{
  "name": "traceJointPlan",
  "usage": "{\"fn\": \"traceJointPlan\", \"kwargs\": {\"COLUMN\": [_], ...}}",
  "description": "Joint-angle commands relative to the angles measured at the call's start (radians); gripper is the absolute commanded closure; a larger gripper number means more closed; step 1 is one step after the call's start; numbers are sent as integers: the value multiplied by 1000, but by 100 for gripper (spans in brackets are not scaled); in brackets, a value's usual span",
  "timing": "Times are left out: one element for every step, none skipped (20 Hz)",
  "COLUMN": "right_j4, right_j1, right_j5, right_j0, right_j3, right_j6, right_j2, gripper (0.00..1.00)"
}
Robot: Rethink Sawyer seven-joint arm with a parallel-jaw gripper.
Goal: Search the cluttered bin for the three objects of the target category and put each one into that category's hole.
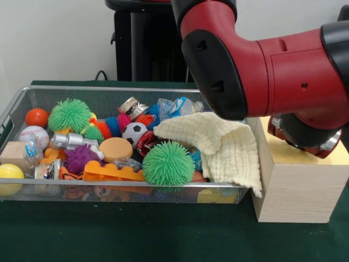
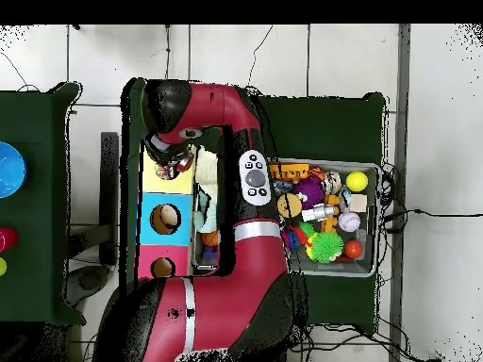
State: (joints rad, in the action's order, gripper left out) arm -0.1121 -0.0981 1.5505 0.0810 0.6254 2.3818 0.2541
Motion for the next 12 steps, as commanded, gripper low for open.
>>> {"fn": "traceJointPlan", "kwargs": {"right_j4": [-103,-107,-111,-117,-120,-119,-118,-116,-115,-114,-108,-107], "right_j1": [123,118,115,112,108,106,107,108,110,112,114,113], "right_j5": [-161,-167,-172,-179,-183,-183,-179,-175,-174,-174,-170,-177], "right_j0": [42,39,36,33,30,30,30,30,30,31,32,31], "right_j3": [6,8,8,7,9,9,4,0,-3,-6,-5,-4], "right_j6": [45,51,56,60,63,62,57,53,49,44,48,56], "right_j2": [-59,-64,-69,-75,-80,-82,-83,-84,-84,-84,-82,-85], "gripper": [100,100,100,100,100,100,100,100,100,100,100,100]}}
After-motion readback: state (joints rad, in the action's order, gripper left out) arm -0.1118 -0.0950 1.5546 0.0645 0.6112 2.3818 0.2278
